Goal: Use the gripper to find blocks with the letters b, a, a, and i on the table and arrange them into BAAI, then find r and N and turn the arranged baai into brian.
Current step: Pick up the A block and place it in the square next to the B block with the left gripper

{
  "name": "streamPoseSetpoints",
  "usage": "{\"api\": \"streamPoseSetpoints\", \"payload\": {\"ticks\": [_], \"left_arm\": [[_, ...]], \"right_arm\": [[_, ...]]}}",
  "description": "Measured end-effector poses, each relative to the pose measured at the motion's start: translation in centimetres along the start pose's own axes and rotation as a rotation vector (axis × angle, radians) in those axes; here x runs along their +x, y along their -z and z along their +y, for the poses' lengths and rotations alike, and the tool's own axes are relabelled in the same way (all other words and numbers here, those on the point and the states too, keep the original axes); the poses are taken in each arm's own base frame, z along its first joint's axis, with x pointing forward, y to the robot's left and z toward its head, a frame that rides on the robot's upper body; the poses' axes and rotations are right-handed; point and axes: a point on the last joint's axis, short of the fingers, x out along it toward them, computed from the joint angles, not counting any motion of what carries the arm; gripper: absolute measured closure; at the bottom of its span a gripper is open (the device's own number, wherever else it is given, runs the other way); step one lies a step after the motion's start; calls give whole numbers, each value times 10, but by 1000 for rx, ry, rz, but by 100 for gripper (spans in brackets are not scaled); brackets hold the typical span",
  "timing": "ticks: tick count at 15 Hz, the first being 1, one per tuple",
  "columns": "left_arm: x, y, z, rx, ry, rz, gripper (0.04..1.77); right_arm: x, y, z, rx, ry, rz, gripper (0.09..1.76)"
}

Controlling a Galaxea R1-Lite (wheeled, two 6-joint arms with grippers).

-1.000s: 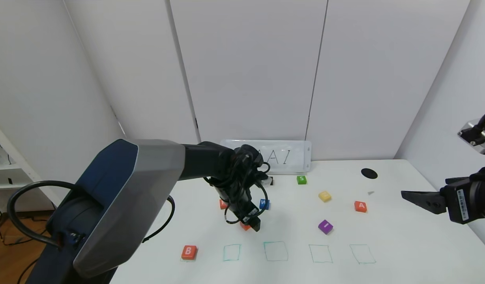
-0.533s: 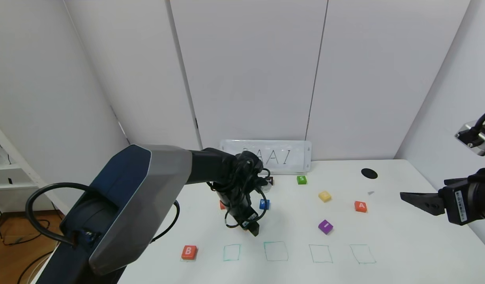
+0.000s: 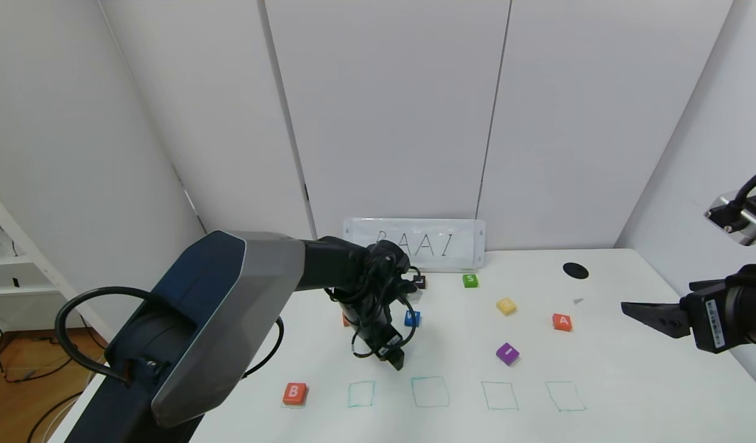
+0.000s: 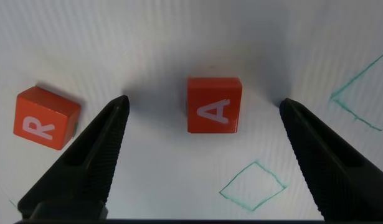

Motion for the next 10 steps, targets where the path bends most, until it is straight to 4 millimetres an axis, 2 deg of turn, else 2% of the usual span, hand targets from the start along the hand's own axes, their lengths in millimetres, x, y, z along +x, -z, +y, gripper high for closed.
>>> {"api": "streamPoseSetpoints", "payload": {"ticks": [10], "left_arm": [[2,-1,0,-7,1,-16,9]], "right_arm": [[0,0,0,0,1,-1,14]]}}
